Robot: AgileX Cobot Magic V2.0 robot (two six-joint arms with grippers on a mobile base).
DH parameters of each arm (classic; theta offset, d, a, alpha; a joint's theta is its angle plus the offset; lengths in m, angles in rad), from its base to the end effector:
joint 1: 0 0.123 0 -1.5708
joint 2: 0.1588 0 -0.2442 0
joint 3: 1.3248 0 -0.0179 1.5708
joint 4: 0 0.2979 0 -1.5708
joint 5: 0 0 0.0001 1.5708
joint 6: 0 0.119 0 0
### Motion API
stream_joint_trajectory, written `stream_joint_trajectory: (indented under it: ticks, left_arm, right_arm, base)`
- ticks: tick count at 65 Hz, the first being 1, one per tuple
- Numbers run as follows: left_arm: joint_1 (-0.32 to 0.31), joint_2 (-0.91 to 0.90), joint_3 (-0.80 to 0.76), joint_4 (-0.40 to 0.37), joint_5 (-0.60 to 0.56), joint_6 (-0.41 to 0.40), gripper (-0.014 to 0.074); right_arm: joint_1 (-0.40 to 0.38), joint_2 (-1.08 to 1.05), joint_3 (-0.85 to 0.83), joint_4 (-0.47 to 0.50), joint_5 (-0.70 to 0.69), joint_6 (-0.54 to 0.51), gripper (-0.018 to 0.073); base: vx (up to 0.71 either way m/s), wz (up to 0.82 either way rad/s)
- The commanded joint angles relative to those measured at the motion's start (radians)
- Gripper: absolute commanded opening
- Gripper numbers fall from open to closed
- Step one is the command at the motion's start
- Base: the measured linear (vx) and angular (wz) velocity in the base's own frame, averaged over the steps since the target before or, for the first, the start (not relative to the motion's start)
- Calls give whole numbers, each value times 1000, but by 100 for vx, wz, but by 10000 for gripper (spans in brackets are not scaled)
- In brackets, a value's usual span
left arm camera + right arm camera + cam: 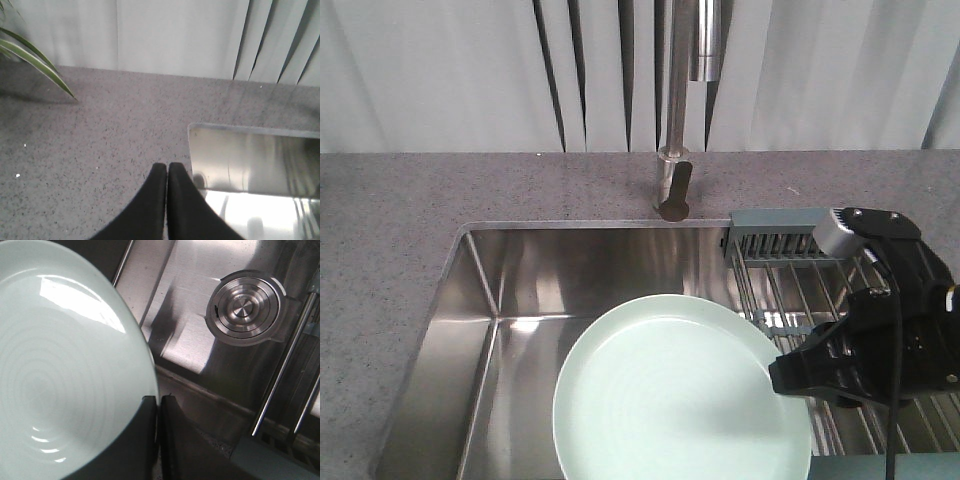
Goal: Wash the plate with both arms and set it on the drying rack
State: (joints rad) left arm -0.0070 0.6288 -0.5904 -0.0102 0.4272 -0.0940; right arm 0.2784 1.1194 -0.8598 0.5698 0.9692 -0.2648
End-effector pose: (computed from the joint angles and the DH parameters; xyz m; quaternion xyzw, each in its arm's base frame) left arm 0.2349 -0.0021 0.2844 -0.0386 0.8266 -0.0327 0.5606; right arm 0.2529 0.1274 0.2304 -0.1494 0.9318 0.2617 0.2026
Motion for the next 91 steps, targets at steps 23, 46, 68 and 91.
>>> stream_joint_trajectory:
  ticks: [23, 46, 68, 91]
  left_arm:
    - [1, 217, -72, -7, -20, 24, 4]
    - [1, 446, -296, -9, 154, 148, 68]
    - [0, 653, -475, -254, 200, 375, 149]
    - [0, 837, -619, -807, 266, 986, 484]
  right_arm:
    - [-1, -22, -28, 37, -29, -10, -7]
    - [-1, -22, -28, 37, -29, -10, -7]
    - [-1, -22, -28, 37, -29, -10, -7]
    - [-1, -22, -28, 37, -29, -10, -7]
  base:
    - [0, 0]
    - [0, 0]
    - [0, 0]
    - [0, 0]
